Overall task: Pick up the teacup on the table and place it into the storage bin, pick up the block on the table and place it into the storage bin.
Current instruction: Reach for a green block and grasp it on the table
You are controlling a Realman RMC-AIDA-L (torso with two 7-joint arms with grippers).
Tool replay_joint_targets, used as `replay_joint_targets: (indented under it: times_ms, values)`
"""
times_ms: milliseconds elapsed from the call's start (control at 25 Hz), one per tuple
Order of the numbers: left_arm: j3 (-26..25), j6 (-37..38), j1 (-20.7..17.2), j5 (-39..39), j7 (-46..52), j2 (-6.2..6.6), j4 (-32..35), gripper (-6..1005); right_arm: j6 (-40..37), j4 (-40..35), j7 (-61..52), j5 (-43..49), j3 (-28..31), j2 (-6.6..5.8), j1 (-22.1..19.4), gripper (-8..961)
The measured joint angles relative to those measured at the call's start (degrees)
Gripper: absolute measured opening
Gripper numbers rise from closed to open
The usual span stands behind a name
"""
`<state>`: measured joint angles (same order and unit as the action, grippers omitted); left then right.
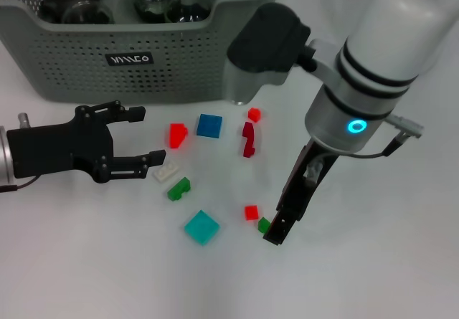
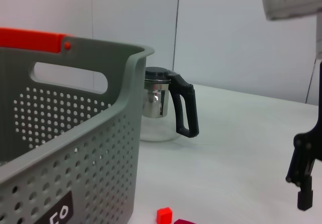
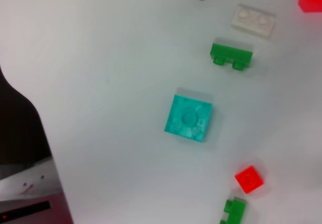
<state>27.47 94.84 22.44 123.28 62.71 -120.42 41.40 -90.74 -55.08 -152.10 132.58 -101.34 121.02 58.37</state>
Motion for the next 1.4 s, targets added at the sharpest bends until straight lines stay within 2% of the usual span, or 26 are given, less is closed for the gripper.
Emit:
replay_joint_targets:
  times_ms: [80,560,1000,1400]
  values:
    - [-0.07,0.00,-0.01,-0.02,0.01,-0.17,0.00,848,2.96,0.41,-0.75,-0.04,-3.38,0.13,0.14,941]
    - [-0.14,-0.16,-0.03,-0.06,0.07,-0.45,0.00,847,11.54,0.65,-1.26,-0.84,-12.67,0.51,-0.54,920]
    - [-0.14,-0.92,0.04,-0.10,0.06,-0.59,-0.06,847,13.21,0.68,-1.36,-0.94,-14.74,0.60,-0.52,876]
    - [-0.13,-1.39,0.06,-0.15,0.04,-0.70,-0.17,847,14.71,0.43,-3.81,-2.17,-16.45,0.62,-0.43,707]
